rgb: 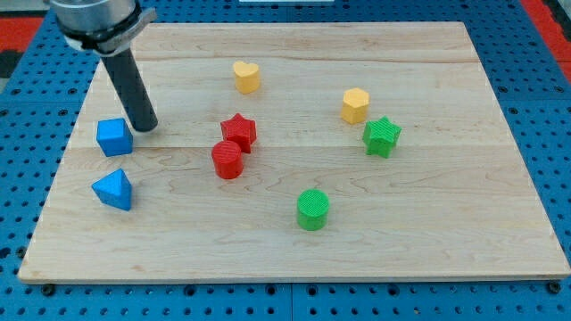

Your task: Place the blue cube at the left side of the blue triangle

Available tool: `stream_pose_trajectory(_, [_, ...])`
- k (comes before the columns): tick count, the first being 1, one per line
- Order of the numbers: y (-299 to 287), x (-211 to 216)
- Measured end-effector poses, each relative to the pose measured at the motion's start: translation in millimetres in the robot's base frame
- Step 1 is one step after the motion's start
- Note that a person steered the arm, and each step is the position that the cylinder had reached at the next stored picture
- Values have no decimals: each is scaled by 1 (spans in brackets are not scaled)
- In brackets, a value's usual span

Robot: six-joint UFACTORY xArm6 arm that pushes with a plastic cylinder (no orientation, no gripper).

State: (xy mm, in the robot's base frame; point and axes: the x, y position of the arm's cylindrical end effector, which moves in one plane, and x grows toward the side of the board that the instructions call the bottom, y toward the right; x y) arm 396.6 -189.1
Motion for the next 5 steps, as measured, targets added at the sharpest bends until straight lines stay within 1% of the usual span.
stream_pose_trajectory(1, [-30, -3])
stream_pose_trajectory(2, [-32, 30])
stream_pose_trajectory(5, [-30, 72])
